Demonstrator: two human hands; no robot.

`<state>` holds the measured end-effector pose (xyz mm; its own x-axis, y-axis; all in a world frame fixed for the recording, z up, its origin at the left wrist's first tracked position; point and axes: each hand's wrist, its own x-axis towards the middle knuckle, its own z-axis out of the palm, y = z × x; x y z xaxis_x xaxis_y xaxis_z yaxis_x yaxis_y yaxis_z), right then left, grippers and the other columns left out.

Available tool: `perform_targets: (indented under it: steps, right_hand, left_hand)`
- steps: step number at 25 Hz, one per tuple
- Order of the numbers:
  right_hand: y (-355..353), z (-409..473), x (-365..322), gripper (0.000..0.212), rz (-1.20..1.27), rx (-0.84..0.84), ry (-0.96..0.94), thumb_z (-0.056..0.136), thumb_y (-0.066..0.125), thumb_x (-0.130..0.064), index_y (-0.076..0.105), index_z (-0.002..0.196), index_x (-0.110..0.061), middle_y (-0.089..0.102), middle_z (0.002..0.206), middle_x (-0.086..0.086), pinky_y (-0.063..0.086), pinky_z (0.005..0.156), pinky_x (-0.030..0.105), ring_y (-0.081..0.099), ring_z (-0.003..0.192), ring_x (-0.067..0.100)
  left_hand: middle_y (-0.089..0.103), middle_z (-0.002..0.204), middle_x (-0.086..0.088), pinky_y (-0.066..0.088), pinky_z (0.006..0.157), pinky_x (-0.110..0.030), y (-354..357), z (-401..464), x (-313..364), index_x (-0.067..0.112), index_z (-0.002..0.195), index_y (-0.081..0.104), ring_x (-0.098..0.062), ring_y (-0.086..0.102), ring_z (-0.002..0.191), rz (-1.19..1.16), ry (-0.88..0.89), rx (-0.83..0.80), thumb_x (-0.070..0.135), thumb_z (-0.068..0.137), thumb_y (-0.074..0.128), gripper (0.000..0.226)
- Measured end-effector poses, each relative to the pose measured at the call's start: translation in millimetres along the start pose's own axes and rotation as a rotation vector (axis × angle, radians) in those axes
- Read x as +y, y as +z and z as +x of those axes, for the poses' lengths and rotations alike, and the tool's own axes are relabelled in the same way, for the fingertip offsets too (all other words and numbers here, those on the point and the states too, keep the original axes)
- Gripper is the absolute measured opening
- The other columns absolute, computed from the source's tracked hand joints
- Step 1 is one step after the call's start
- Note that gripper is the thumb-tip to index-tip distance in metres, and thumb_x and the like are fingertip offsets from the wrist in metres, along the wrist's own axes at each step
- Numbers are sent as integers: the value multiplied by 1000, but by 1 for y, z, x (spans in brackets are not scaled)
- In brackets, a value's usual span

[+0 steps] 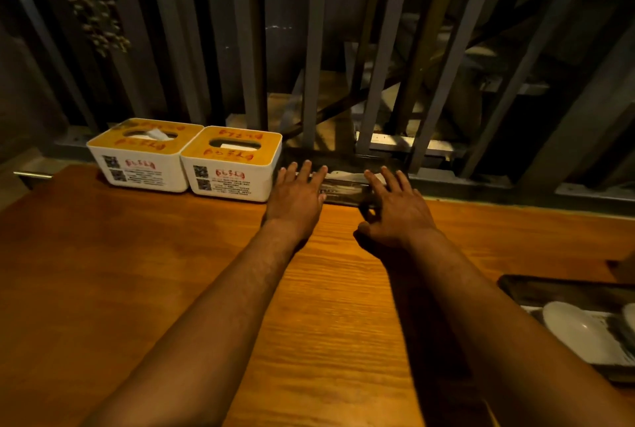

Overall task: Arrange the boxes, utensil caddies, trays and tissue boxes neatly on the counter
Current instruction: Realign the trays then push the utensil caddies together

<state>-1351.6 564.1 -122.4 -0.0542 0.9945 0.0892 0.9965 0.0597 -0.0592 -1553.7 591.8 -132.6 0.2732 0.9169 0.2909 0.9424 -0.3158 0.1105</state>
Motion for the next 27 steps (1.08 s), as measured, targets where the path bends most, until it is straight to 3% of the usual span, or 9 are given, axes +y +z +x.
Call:
perform_targets:
  steps: [7,11,14,16,18,22,25,27]
  right_hand:
    - [-7,10,-1,112,23,-62,-1,74,73,-55,-5,153,-37,-7,165,1,20,117,57,-9,149,32]
    - [-25,6,0,106,-27,-137,3,79,67,-55,-7,153,-38,-8,165,5,16,117,60,-4,150,34]
    - [-39,-23,-2,86,44,-33,5,85,59,-57,12,154,-36,11,164,7,26,114,56,13,148,34]
    - [-47,-62,2,67,76,28,-20,86,58,-52,35,146,-33,35,154,6,37,107,47,33,139,29]
    - [-53,-108,18,54,145,51,-17,86,60,-47,48,137,-33,48,144,1,41,102,40,43,131,24]
    - [-57,-196,85,46,297,127,36,84,64,-39,58,129,-32,54,136,-1,46,98,40,52,121,23]
    - [-57,-258,153,45,317,217,108,84,66,-38,62,127,-25,58,130,3,47,96,42,52,119,26]
    - [-59,-290,193,45,302,227,132,83,66,-42,62,127,-30,58,130,2,45,98,42,51,121,24]
  left_hand:
    - [13,163,-9,4,120,-48,4,9,-5,29,154,12,-32,8,149,8,12,-22,39,98,47,67]
    - [4,163,-13,0,119,-49,-10,2,-1,26,154,3,-34,1,149,80,33,-73,38,97,50,76]
    - [28,157,-12,9,119,-51,-31,-24,20,27,152,21,-31,19,146,6,61,19,38,95,52,66]
    - [46,146,-7,19,118,-49,-48,-54,48,27,142,44,-27,34,138,-75,109,46,37,93,53,50]
    - [56,135,-3,28,113,-45,-63,-90,82,29,132,55,-23,45,129,-148,135,37,38,93,53,40]
    - [65,120,3,42,97,-38,-74,-151,160,30,122,62,-20,55,114,-270,166,36,39,93,51,32]
    - [62,123,2,42,95,-36,-73,-185,238,29,122,62,-21,53,116,-288,199,69,38,92,51,33]
    - [57,130,0,39,98,-37,-68,-202,291,29,127,60,-22,48,122,-288,180,69,38,93,52,36]
